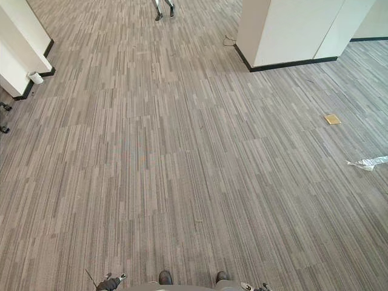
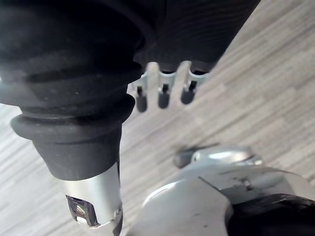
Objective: Organize washtable
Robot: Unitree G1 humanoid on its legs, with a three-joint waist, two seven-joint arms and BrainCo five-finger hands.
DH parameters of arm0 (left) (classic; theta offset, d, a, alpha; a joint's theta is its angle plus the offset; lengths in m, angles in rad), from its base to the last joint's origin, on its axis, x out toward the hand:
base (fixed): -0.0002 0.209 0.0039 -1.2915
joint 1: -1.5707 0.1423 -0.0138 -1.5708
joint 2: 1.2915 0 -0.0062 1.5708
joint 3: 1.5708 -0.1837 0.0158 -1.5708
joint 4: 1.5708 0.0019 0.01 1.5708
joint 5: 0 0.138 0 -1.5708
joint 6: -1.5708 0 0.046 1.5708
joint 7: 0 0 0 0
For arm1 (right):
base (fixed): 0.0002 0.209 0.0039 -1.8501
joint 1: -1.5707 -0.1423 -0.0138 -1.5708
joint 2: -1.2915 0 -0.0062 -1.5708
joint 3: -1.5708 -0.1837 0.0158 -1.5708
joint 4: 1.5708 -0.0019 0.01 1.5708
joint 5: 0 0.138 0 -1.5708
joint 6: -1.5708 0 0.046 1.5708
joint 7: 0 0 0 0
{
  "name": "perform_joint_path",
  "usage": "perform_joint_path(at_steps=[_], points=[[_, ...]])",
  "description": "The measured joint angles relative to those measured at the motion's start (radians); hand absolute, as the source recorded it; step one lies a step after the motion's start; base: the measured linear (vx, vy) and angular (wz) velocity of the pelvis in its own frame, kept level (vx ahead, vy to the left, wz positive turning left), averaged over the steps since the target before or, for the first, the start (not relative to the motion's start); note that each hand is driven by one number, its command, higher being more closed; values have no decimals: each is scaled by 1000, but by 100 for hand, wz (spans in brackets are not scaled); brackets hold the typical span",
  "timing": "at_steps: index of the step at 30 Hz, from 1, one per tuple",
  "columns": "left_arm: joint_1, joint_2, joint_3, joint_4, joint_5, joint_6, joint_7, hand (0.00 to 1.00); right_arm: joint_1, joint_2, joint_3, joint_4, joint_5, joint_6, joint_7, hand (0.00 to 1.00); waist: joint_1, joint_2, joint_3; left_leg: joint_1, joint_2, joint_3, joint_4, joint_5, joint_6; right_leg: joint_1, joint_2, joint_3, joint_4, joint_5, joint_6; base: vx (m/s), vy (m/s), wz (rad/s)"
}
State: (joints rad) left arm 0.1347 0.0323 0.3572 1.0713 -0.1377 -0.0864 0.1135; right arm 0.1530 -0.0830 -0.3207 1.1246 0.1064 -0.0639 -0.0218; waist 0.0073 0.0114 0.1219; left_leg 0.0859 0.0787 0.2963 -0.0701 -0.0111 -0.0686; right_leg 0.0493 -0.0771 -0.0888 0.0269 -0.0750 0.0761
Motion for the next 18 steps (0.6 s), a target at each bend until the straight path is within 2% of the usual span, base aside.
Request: perform_joint_path(at_steps=[4,5,6,7,9,10,14,15,16,17,18], points=[[-7,2,8,-1,-2,0,0,0,-14,1,1,0,0,1,0,0,-2,-4,14,-32,9,-24,26,-1,-1,-4,-3,-25,-4,0,0,2,-27,18],[-16,9,8,-3,-8,-3,0,0,-21,7,3,1,0,1,0,0,-3,-17,25,-77,10,-35,90,-11,-3,-11,-13,-38,-1,0,0,-95,-41,57],[-38,13,8,-7,-8,-10,0,0,-36,8,7,1,0,0,0,0,-2,-23,52,-167,27,-57,248,-55,-5,-16,-24,-59,7,-1,-1,-142,-31,67],[-54,14,8,-21,-9,-10,2,0,-43,1,16,-2,-1,-2,2,0,2,-17,85,-248,55,-62,411,-88,-3,-2,-19,-85,5,-10,-13,-163,-41,59],[-69,11,8,-24,-9,-11,6,0,-41,-9,27,-8,-2,-5,2,0,9,-3,118,-306,94,-37,556,-97,-9,30,-8,-109,4,-24,-27,-148,-11,50],[-65,10,7,-25,-9,-11,13,0,-43,-11,34,-11,-4,-4,0,0,12,-7,124,-344,111,-15,598,-112,-5,36,-9,-118,5,-35,-25,-150,32,39],[-42,-1,-1,-22,-10,-11,18,0,-48,-30,31,-9,-4,-3,4,0,13,22,116,-389,110,-22,450,-109,3,11,-19,-121,11,-55,7,-7,130,0],[-29,-6,1,-18,-10,-10,16,0,-38,-30,0,-6,-5,2,8,0,14,26,112,-392,108,-16,440,-112,12,2,-32,-120,38,-73,34,140,214,-10],[-20,-6,10,-17,-10,-10,15,0,-26,-26,-35,-7,-8,5,9,0,17,17,108,-396,89,-12,468,-137,53,-10,-64,-116,91,-107,54,238,344,3],[-3,0,26,-18,-8,-9,8,0,4,-11,-80,-4,-16,11,11,0,21,-3,86,-387,47,5,498,-186,83,-33,-121,-108,174,-163,86,292,304,13],[10,-4,29,-12,-7,-9,-3,0,23,-6,-103,11,-30,17,18,0,25,-28,68,-378,12,14,510,-226,88,-53,-160,-97,263,-191,105,325,287,11]])
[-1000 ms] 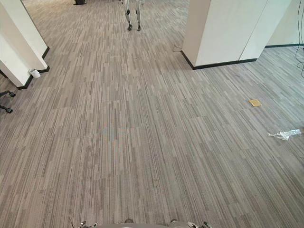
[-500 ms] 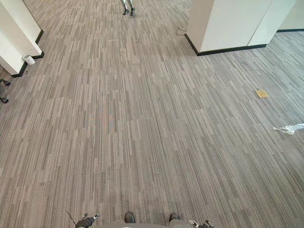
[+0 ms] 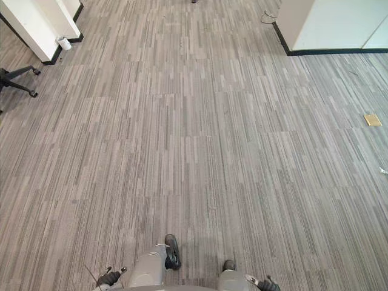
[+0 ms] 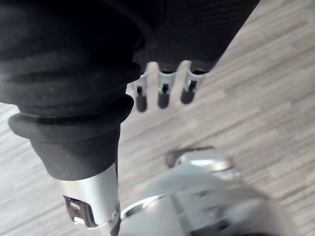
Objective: Organize washtable
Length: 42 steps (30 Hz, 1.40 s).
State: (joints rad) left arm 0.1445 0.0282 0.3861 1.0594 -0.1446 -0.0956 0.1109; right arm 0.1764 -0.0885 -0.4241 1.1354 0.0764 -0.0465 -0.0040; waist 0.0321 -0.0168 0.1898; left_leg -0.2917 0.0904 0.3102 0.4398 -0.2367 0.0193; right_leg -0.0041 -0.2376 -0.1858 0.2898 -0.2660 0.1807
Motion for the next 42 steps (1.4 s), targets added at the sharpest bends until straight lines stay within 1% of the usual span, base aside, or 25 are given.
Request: perform_joint_path(at_steps=[1,3,4,6,11,13,15,16,18,19,20,21,22,23,25,27,30,32,33,35,36,37,40,41,42], points=[[0,6,4,9,2,2,-4,0,5,1,-16,15,0,4,8,0,3,-13,-5,11,-21,6,4,-19,8,-31,-28,12,89,-13,8,382,263,11],[4,19,-3,20,34,13,-16,0,9,8,-63,28,-3,17,12,0,-6,-19,-2,88,-67,-9,-3,-67,32,-189,-73,93,511,73,-105,395,244,30],[9,22,-7,19,44,16,-22,0,9,12,-66,28,-6,19,11,0,-16,-17,0,117,-75,-19,-14,-77,34,-217,-64,118,607,80,-101,328,165,36],[13,31,-42,12,72,23,-26,0,8,32,-67,20,-8,17,15,0,-25,-7,3,239,-83,-41,-82,-91,46,-285,30,161,778,48,-72,397,104,25],[-23,16,-39,4,104,21,-39,0,9,65,-48,-54,-6,11,25,0,-43,18,7,406,-90,-83,-223,-93,26,-461,152,81,526,-15,-106,543,31,35],[-50,-11,-47,-8,121,20,-38,0,13,49,-20,-100,-7,12,24,0,-46,60,30,489,-52,-90,-265,-114,-12,-510,174,78,226,72,-130,614,-63,40],[-53,-21,-47,-14,121,18,-38,0,21,47,1,-113,-8,11,22,0,-45,62,28,537,-37,-87,-271,-135,-50,-508,167,78,50,150,-130,643,-144,37],[-46,-20,-37,-20,122,15,-38,0,29,51,31,-114,-8,13,16,0,-42,32,14,600,-28,-90,-253,-157,-89,-514,146,78,42,220,-159,704,-213,36],[-46,-27,-41,-19,131,15,-41,0,28,44,54,-114,-17,13,13,0,-43,44,-10,611,21,-101,-154,-144,-129,-527,146,64,187,322,-182,758,-310,36],[-50,-36,-41,-20,137,15,-42,0,26,33,54,-115,-21,13,14,0,-44,62,-14,595,51,-107,-90,-126,-152,-522,155,43,229,278,-185,755,-343,42],[-52,-62,-23,-33,140,15,-44,0,27,27,47,-125,-42,14,13,0,-50,84,-20,513,107,-130,113,-34,-109,-491,170,8,266,204,-203,875,-422,35],[-57,-85,10,-41,136,20,-44,0,30,24,51,-130,-50,15,9,0,-50,91,-18,412,162,-151,334,157,-47,-429,188,-14,265,153,-228,574,-275,30],[-57,-90,22,-52,137,20,-43,0,29,22,54,-131,-52,16,7,0,-45,92,-19,366,197,-160,431,240,-45,-394,202,-20,256,134,-239,826,-393,3],[-56,-88,29,-72,137,21,-43,0,28,16,72,-130,-61,22,-4,0,-30,91,-17,289,278,-120,612,235,-42,-288,242,-18,212,115,-256,642,-291,-13],[-55,-79,36,-100,136,19,-42,0,23,18,97,-130,-61,22,-15,0,-13,62,-3,213,305,-69,696,191,-35,-142,256,3,116,106,-269,668,-279,-19],[-54,-61,20,-120,135,9,-40,0,-8,17,129,-130,-45,13,-15,0,-8,30,-1,91,268,-39,650,123,-60,-30,249,35,11,101,-268,495,-152,-28],[-66,-64,-9,-124,117,-1,-40,0,-59,6,129,-128,-46,5,-12,0,14,46,4,-9,210,24,367,69,-63,70,242,91,-74,85,-242,402,-13,-57],[-68,-63,-28,-124,117,-4,-36,0,-69,6,141,-127,-46,3,-13,0,18,47,4,-13,159,27,142,75,-72,102,227,110,-104,66,-227,323,109,-40],[-68,-63,-36,-119,117,-4,-34,0,-80,1,153,-120,-49,-4,-13,0,19,52,3,-19,112,-3,-101,109,-107,128,221,134,-118,33,-217,337,158,-39],[-69,-62,-44,-116,116,-4,-35,0,-85,-4,158,-101,-50,-14,-13,0,34,58,-1,-25,86,-48,-269,186,-122,161,218,162,-118,-13,-194,447,243,-40],[-70,-56,-44,-116,116,-8,-36,0,-86,-4,165,-81,-51,-14,-14,0,42,44,-9,-24,69,-62,-256,267,-104,175,202,180,-118,-36,-183,600,338,-35],[-70,-35,-43,-115,115,-12,-38,0,-87,0,175,-48,-57,-14,-12,0,40,16,-29,-35,29,-62,-212,286,-70,183,162,190,-110,-68,-187,513,277,-17],[-74,-5,-41,-89,110,-9,-42,0,-63,10,166,8,-91,-15,9,0,34,-31,-66,-72,-41,-67,-37,180,28,134,95,243,87,-73,-164,606,259,15],[-75,-2,-41,-84,107,-9,-42,0,-58,12,162,22,-95,-15,10,0,35,-39,-70,-66,-53,-66,-9,143,36,110,89,254,177,-70,-136,706,326,40],[-76,8,-41,-72,94,-9,-43,0,-53,26,130,40,-94,-15,11,0,33,-54,-70,-39,-80,-62,35,73,50,39,78,301,393,-22,-53,479,196,28]])
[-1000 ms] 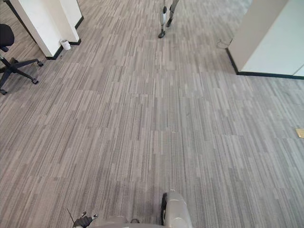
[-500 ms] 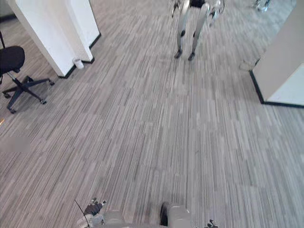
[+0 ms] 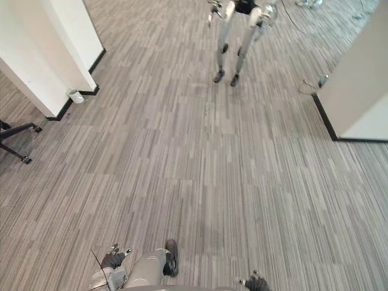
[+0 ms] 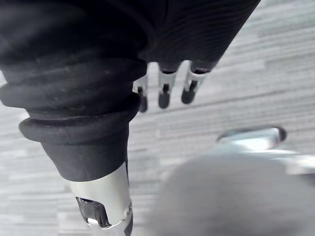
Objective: Organize washtable
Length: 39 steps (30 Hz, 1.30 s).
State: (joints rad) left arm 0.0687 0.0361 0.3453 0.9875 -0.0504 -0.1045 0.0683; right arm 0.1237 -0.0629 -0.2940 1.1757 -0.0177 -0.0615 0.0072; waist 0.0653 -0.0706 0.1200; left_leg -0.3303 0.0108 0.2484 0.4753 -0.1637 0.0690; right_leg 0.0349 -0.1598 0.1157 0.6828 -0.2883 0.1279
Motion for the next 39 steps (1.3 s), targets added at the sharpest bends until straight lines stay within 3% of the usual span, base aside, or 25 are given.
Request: perform_joint_path(at_steps=[2,3,4,6,9,12,14,15,16,17,18,19,20,23,26,28,30,31,32,33,35,36,37,38,39], points=[[3,22,-3,30,1,9,0,0,-1,9,-18,1,-2,0,12,0,-22,-4,12,96,-45,-13,27,-94,15,-101,-1,52,334,130,132,523,176,23],[7,28,-3,43,2,13,0,0,-1,9,-25,-1,-2,0,19,0,-26,-4,13,135,-50,-16,23,-118,27,-126,-2,42,399,120,113,692,193,4],[31,29,-4,48,2,16,1,0,2,5,-28,-17,-2,-2,19,0,-32,11,16,222,-51,-20,-7,-147,29,-178,4,3,478,77,37,569,124,-11],[59,28,-12,50,5,22,1,0,10,7,-29,-48,0,-6,19,0,-55,28,15,339,-50,-44,-85,-170,26,-273,29,-78,460,35,-29,538,89,5],[58,10,-1,47,25,30,7,0,61,23,-50,-127,9,-7,16,0,-68,48,20,466,-20,-90,-167,-207,-2,-441,60,-175,82,18,-50,571,-15,55],[58,-17,10,34,25,30,21,0,88,24,-49,-144,9,1,15,0,-74,65,15,589,10,-109,-244,-247,-59,-460,75,-229,-339,155,-81,754,-106,55],[58,-50,20,34,25,29,22,0,104,15,-28,-143,8,7,17,0,-83,88,0,647,52,-123,-244,-255,-95,-456,113,-219,-333,312,-135,838,-175,44],[53,-65,20,38,25,30,22,0,105,1,-22,-143,7,13,17,0,-79,97,-16,641,86,-127,-174,-232,-135,-456,121,-229,-272,336,-127,830,-211,32],[32,-96,31,35,27,31,18,0,104,-9,-23,-145,6,14,16,0,-78,119,-10,577,123,-131,-3,-167,-146,-432,134,-263,-227,279,-136,800,-219,23],[26,-103,53,29,28,30,19,0,103,-14,-23,-147,6,14,16,0,-77,126,-7,538,136,-135,95,-108,-119,-413,142,-268,-221,260,-139,744,-227,8],[23,-116,99,22,27,30,20,0,103,-23,-20,-155,7,20,16,0,-75,139,-2,450,178,-138,318,91,-91,-345,161,-273,-243,223,-158,715,-212,-14],[28,-114,112,21,25,30,19,0,104,-28,-22,-160,7,24,15,0,-71,142,3,389,219,-135,474,140,-101,-284,183,-269,-269,197,-173,844,-218,-40],[32,-109,126,16,25,31,20,0,104,-33,-20,-161,8,28,14,0,-55,156,6,318,272,-112,638,123,-85,-197,218,-247,-305,182,-187,680,-141,-45],[52,-95,114,-35,22,26,18,0,89,-14,-18,-160,10,27,10,0,-40,110,16,146,277,-101,736,42,-66,-28,215,-209,-413,119,-187,582,-104,-32],[50,-80,81,-55,20,9,17,0,51,-22,-2,-158,13,27,-4,0,-18,107,22,-8,239,-82,497,-30,-94,58,194,-160,-439,52,-169,467,27,-35],[60,-64,80,-55,20,8,18,0,45,-27,29,-159,15,27,-5,0,-12,100,24,-45,191,-79,231,-26,-106,108,164,-136,-461,9,-157,524,165,-43],[111,-68,82,-51,19,9,20,0,34,-25,18,-151,13,19,-5,0,13,96,20,-38,143,-148,-163,18,-163,147,127,-72,-457,-66,-120,516,258,-78],[127,-67,83,-44,15,10,19,0,30,-25,18,-143,13,17,-4,0,15,94,19,-47,142,-168,-174,34,-165,162,120,-56,-451,-91,-114,717,411,-75],[164,-60,97,-21,13,14,19,0,33,-8,13,-131,11,17,-5,0,28,69,-4,-60,118,-162,-96,115,-154,182,80,-27,-431,-142,-109,648,356,-59],[195,-38,106,0,13,15,20,0,55,17,-12,-107,9,14,-2,0,30,20,-40,-89,77,-158,-8,118,-145,177,46,0,-396,-154,-95,827,389,-49],[196,-16,120,42,13,21,19,0,55,44,-49,-69,9,11,3,0,33,-22,-53,-91,40,-137,78,39,-96,128,13,49,-231,-133,-61,707,291,-10],[192,7,123,71,12,25,19,0,49,57,-71,-27,9,11,10,0,26,-47,-52,-50,5,-106,113,-24,-53,55,-1,103,4,-53,-21,683,305,6],[190,13,117,75,13,30,19,0,45,56,-72,-9,9,12,19,0,19,-51,-50,-11,-13,-99,116,-58,-35,20,-3,117,131,46,21,671,292,6],[189,18,110,76,15,32,18,0,40,54,-73,-7,8,11,20,0,10,-47,-48,23,-19,-97,114,-78,-23,-4,-1,110,213,99,61,585,226,-1],[185,29,75,75,15,34,18,0,37,47,-71,-6,7,5,31,0,-1,-36,-39,102,-28,-98,87,-108,-11,-57,-4,54,348,116,63,561,211,-11]])
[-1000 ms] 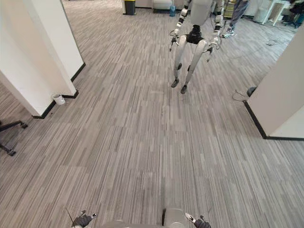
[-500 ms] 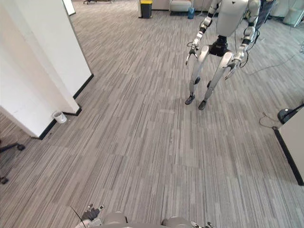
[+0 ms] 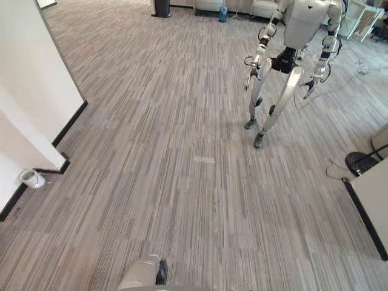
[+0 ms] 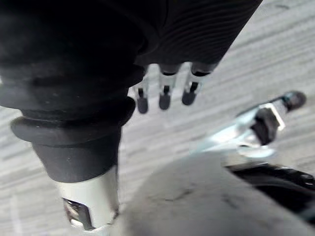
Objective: Organize washtable
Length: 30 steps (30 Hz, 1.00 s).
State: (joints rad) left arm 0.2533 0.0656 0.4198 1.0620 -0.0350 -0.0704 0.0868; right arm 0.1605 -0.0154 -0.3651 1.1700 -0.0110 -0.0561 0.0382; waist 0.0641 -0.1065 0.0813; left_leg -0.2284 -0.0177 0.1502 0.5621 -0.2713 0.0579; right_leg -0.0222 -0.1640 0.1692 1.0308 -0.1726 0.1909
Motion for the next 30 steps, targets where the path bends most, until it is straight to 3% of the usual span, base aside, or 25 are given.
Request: perform_joint_path(at_steps=[1,3,4,6,8,10,11,12,13,14,15,16,17,18,19,20,21,24,25,26,27,28,30], points=[[-6,9,-39,-9,0,1,0,0,1,-7,1,-10,0,-9,8,0,-9,13,5,92,-4,-1,-65,-12,10,-54,-6,-75,79,-33,-59,635,221,-14],[-28,19,-114,-13,0,-3,1,0,1,-23,27,-28,1,-13,7,0,-23,37,11,219,-4,-3,-185,-19,20,-137,15,-190,65,-92,-129,464,129,-17],[-53,23,-140,-14,0,-6,3,0,3,-26,34,-46,3,-17,4,0,-35,47,13,278,-1,-3,-236,-21,20,-195,36,-243,-11,-128,-134,411,66,-10],[-95,21,-154,-15,0,-9,5,0,0,-28,34,-68,11,-23,3,0,-54,57,26,340,0,-7,-279,-37,10,-283,48,-302,-182,-139,-134,495,21,10],[-145,-9,-158,-23,2,-15,7,0,6,-40,33,-108,11,-24,-10,0,-53,93,47,388,19,-6,-297,-68,-13,-333,51,-369,-468,-79,-145,504,8,7],[-164,-34,-173,-39,8,-19,8,0,21,-36,28,-118,11,-19,-20,0,-54,106,54,447,34,-11,-343,-92,-46,-355,60,-401,-752,56,-148,511,-37,15],[-164,-54,-173,-39,9,-21,10,0,30,-33,27,-120,11,-13,-24,0,-64,115,55,505,54,-15,-376,-102,-77,-357,75,-410,-802,124,-168,710,-121,28],[-162,-70,-172,-39,10,-22,10,0,34,-32,31,-129,8,-6,-32,0,-75,119,54,526,83,-21,-353,-99,-112,-351,92,-409,-763,216,-226,742,-147,22],[-161,-71,-167,-38,10,-22,10,0,35,-29,31,-132,5,-5,-35,0,-75,117,55,525,92,-26,-326,-91,-127,-353,93,-407,-734,239,-258,781,-197,13],[-160,-79,-135,-41,17,-23,6,0,40,-29,23,-135,3,-4,-34,0,-75,123,58,514,123,-33,-235,-68,-168,-350,104,-417,-666,242,-266,905,-288,-2],[-162,-100,-90,-41,20,-22,5,0,40,-37,13,-139,1,-4,-33,0,-75,139,65,468,161,-39,-68,-9,-176,-319,133,-427,-622,177,-270,894,-295,-10],[-160,-108,-62,-44,20,-22,4,0,41,-38,8,-141,1,-4,-33,0,-74,145,68,430,177,-42,35,51,-156,-301,146,-429,-608,146,-276,725,-251,-24],[-155,-124,-17,-56,19,-21,2,0,45,-46,10,-152,0,0,-33,0,-74,161,80,342,209,-65,251,255,-157,-239,171,-424,-617,97,-291,690,-213,-39],[-149,-124,-5,-70,16,-21,1,0,45,-55,10,-160,-2,7,-32,0,-67,166,89,253,255,-68,451,338,-166,-177,202,-404,-635,63,-302,679,-192,-46],[-148,-122,-1,-79,9,-21,0,0,42,-57,10,-157,-5,11,-33,0,-61,175,90,217,277,-53,532,320,-149,-139,217,-388,-652,55,-307,666,-165,-56],[-147,-119,6,-91,5,-22,0,0,41,-57,12,-150,-11,16,-33,0,-46,168,98,164,294,-34,609,283,-120,-76,230,-365,-682,50,-312,625,-125,-63],[-140,-107,3,-115,2,-28,1,0,29,-52,20,-133,-12,21,-35,0,-38,144,106,90,283,-11,637,219,-102,32,230,-324,-764,45,-315,605,-117,-60],[-137,-97,0,-129,-6,-42,1,0,0,-58,27,-110,-11,21,-34,0,-24,131,112,-34,241,-2,507,126,-107,144,218,-257,-855,25,-296,540,-47,-70],[-132,-90,-9,-129,-18,-49,3,0,-17,-60,25,-92,-8,22,-35,0,-12,124,113,-74,205,9,312,106,-108,196,197,-226,-892,5,-272,442,47,-68],[-127,-90,-18,-130,-25,-51,5,0,-16,-58,25,-93,-7,20,-35,0,-9,122,112,-70,187,17,207,107,-110,211,188,-222,-900,-6,-261,539,87,-70],[-114,-90,-28,-132,-35,-54,6,0,-14,-58,27,-96,-1,15,-35,0,-3,123,110,-72,154,19,-31,114,-113,239,171,-207,-909,-36,-248,485,122,-40],[-110,-82,-35,-130,-41,-58,8,0,-8,-59,30,-95,2,14,-36,0,6,124,109,-75,129,14,-228,141,-139,274,159,-194,-915,-65,-230,508,150,-31],[-78,-76,-63,-132,-47,-64,9,0,-4,-59,34,-95,2,8,-37,0,7,125,106,-77,108,14,-387,182,-144,326,152,-189,-922,-116,-203,585,234,-13]])
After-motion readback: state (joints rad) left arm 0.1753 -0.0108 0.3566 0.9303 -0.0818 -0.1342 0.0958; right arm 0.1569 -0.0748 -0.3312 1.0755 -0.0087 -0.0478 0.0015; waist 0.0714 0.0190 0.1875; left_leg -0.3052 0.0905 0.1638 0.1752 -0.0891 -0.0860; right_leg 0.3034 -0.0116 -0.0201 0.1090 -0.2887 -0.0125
